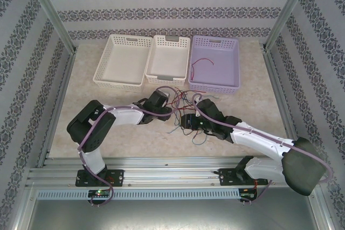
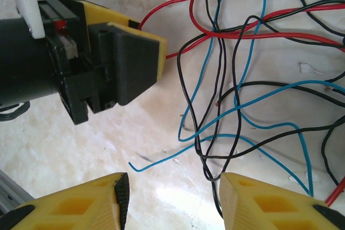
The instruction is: Untangle the cables
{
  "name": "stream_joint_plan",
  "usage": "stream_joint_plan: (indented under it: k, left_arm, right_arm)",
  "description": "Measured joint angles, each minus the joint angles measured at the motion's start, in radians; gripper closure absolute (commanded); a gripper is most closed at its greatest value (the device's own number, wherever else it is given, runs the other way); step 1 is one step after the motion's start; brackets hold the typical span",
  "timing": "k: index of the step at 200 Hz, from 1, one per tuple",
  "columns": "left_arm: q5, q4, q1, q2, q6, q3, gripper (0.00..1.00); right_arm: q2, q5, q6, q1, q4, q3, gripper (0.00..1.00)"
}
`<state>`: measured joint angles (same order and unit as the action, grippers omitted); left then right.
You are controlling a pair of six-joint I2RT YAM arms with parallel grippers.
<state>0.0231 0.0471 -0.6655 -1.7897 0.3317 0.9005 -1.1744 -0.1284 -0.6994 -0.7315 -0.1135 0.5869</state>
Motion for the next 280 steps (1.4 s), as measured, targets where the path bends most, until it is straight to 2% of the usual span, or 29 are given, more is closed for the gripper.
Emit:
stream_joint_plan:
  k: [59,74,99,142,201,229,265,280]
  left_arm:
    - [0.042,-0.018,0.005,-0.015,-0.019,0.016,0.81]
    - [0.046,-0.019,0.009,-0.015,-0.020,0.016,0.91]
    - [0.049,-0.019,0.013,-0.014,-0.018,0.016,1.00]
    - [0.007,-0.018,0.012,0.027,-0.012,-0.007,1.00]
    - [-0.027,-0.018,0.005,0.237,0.044,-0.092,1.00]
    - [-0.040,-0.018,-0.013,0.311,0.072,-0.110,1.00]
    - [-0.050,-0.031,-0.028,0.392,0.105,-0.149,1.00]
    - [-0.049,-0.062,-0.029,0.445,0.119,-0.169,1.00]
  right_arm:
    - [-0.035,0.000,0.000,-0.013,0.037,-0.024,0.52]
    - [-0.053,0.001,0.000,-0.018,0.045,-0.025,0.52]
    - [-0.087,0.001,0.000,-0.026,0.058,-0.025,0.52]
    - [-0.130,0.024,0.013,-0.032,0.070,-0.025,0.52]
    - [-0.210,0.116,0.025,-0.072,0.085,0.008,0.53]
    - [-0.249,0.154,0.013,-0.072,0.116,0.017,0.60]
    - [-0.309,0.182,-0.004,-0.072,0.156,0.026,0.84]
    - [-0.330,0.189,-0.013,-0.072,0.168,0.026,0.91]
